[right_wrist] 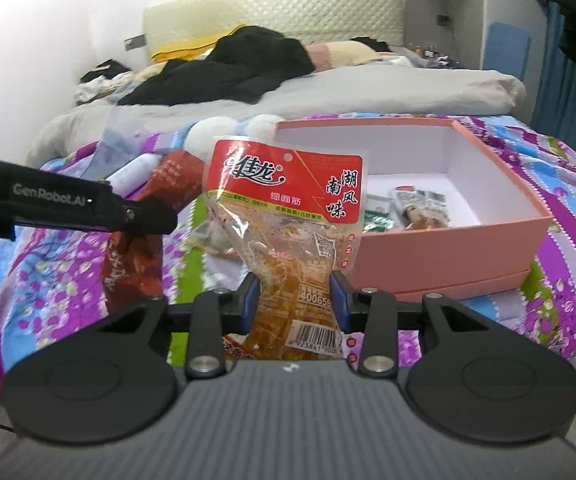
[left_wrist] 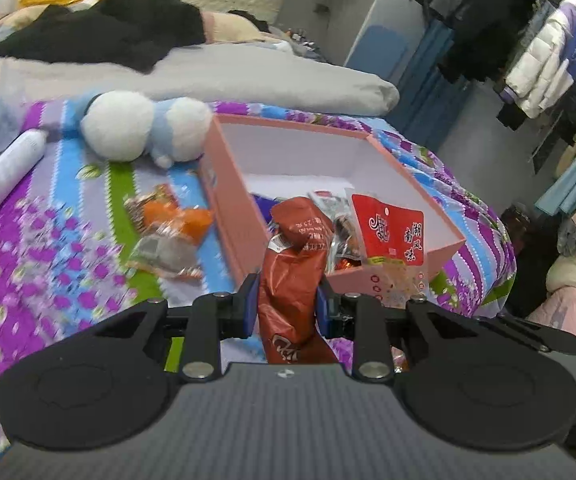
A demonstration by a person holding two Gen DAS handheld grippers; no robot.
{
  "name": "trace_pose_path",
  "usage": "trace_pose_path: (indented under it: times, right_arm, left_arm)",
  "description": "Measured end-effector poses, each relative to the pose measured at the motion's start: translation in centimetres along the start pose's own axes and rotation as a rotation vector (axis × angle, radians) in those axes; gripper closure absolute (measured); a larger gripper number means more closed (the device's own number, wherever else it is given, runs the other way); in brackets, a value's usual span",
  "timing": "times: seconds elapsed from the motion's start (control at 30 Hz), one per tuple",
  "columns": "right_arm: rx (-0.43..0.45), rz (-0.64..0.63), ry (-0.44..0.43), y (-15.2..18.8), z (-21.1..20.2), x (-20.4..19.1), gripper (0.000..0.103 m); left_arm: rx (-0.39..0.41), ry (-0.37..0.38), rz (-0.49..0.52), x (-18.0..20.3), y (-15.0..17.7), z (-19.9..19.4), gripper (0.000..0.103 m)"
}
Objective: Organize snacks
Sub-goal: 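Lift and carry the red foil candy and red-labelled pack over the pink box, then lower both snacks into the pink box and open both grippers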
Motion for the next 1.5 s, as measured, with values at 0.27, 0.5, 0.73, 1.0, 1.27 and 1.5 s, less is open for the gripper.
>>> trace_pose_path:
  times: [0.27, 0.5, 0.73, 1.0, 1.27, 1.5]
  right_arm:
    - [0.042, 0.025, 0.068, -3.4, 2.8, 4.6, 0.063]
    - [0.033, 0.036, 0.099, -5.9, 6.1, 8.1, 0.063]
    - [-0.022, 0.091, 0.116, -5.8, 9.5, 10.6, 0.062]
    - [-0.052, 0.122, 0.085, -4.7, 11.3, 11.0, 0.059]
    - [-0.049, 0.133, 0.081, -5.6, 11.7, 11.8, 0.032]
    - [-0.021, 0.137, 0.085, -5.6, 10.4, 11.6, 0.032]
  left_arm:
    - [-0.004, 0.014, 0.049, 2.6, -4.9, 5.4, 0.070]
    - [-0.062, 0.027, 0.036, 3.5, -8.9, 10.8, 0.070]
    - [-0.139, -0.010, 0.034, 3.9, -10.5, 15.7, 0.070]
    - [-0.199, -0.056, 0.068, 4.0, -8.9, 18.4, 0.070]
    - [-0.152, -0.057, 0.034, 3.4, -9.8, 17.3, 0.037]
    - [-0.099, -0.050, 0.049, 3.6, -10.2, 14.5, 0.037]
Point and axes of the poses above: each gripper's, at about its wrist camera, not at the fingertips, and z roughly the way its jaws point, x to its right, y to its underside, the point moved 1 cm from there along z, roughly the way its jaws point, and after that the axes turned 5 degrees about -z, right-handed, at the moved point
